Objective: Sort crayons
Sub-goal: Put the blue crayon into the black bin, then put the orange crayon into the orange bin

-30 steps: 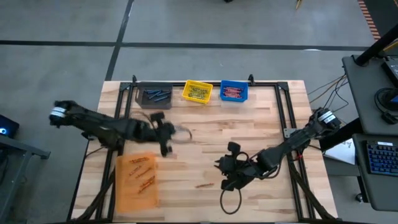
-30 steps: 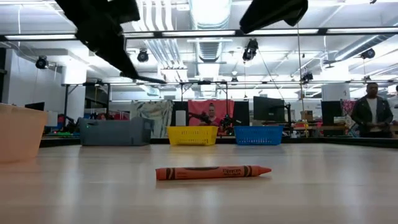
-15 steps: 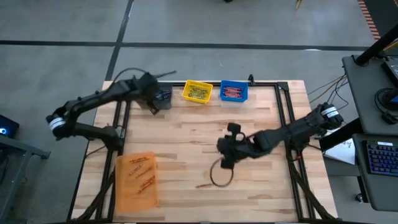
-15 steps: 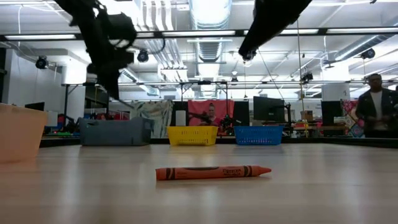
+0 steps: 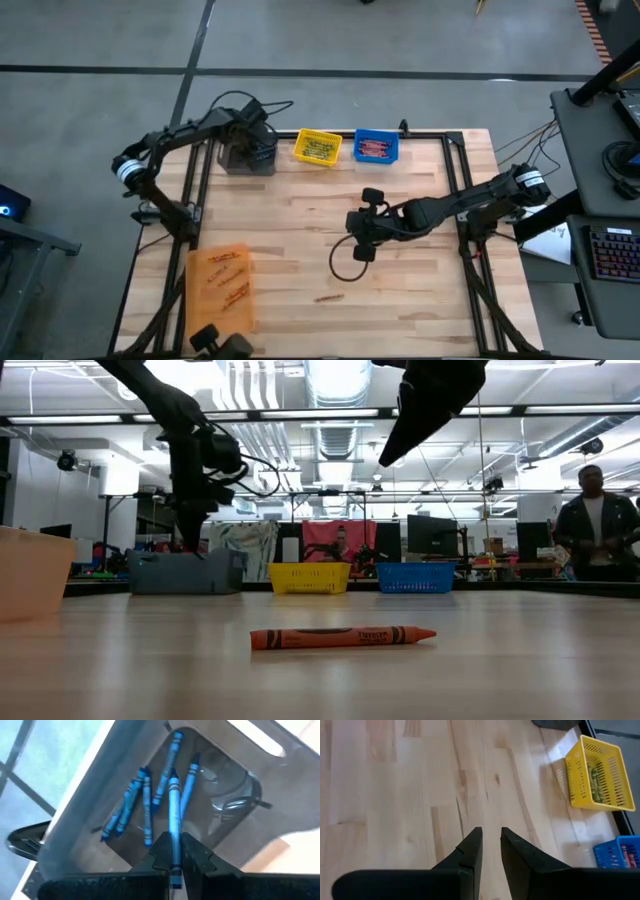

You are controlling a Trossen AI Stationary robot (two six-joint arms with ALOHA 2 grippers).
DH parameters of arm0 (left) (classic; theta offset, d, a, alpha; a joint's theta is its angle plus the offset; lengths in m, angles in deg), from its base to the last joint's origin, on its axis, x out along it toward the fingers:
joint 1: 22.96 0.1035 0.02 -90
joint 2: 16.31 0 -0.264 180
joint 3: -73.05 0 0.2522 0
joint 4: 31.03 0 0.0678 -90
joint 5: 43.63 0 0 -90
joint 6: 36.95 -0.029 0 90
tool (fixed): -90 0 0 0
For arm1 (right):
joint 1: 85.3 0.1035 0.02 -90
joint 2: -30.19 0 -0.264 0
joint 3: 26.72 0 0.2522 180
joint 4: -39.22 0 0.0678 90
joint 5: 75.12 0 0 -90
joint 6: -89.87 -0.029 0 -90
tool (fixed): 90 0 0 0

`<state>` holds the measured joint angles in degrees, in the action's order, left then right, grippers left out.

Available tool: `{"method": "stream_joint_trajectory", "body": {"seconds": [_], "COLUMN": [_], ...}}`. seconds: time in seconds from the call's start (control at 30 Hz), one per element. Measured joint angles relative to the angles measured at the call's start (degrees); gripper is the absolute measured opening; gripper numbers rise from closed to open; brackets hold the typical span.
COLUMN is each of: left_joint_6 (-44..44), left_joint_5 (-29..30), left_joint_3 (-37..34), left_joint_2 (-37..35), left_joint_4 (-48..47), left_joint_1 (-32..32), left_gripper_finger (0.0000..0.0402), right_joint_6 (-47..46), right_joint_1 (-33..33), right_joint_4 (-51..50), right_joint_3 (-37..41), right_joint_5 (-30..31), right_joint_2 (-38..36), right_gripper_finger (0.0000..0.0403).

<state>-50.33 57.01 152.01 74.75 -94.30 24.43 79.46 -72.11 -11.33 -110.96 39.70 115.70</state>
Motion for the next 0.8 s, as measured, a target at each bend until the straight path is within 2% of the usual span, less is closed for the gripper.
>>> {"method": "stream_joint_trajectory", "body": {"seconds": [0.17,0.47,0.67,0.8], "left_joint_6": [0.0,0.8,5.3,8.3], "left_joint_5": [1.8,2.3,1.9,-1.5], "left_joint_3": [1.3,0.9,0.8,0.1], "left_joint_2": [1.8,0.2,-3.8,-8.4], "left_joint_4": [0.0,0.3,0.4,2.3], "left_joint_1": [0.0,0.0,-1.3,-5.0], "left_gripper_finger": [0.0021,0.0074,0.0079,0.0079], "right_joint_6": [0.0,0.1,0.0,0.0], "right_joint_1": [0.0,0.0,0.0,0.0], "right_joint_4": [0.0,0.0,0.2,1.3], "right_joint_3": [0.0,0.0,0.0,0.3], "right_joint_5": [-1.3,-1.3,-1.3,-1.3], "right_joint_2": [0.0,0.0,0.0,0.0], "right_gripper_finger": [0.0059,0.0059,0.0059,0.0059]}}
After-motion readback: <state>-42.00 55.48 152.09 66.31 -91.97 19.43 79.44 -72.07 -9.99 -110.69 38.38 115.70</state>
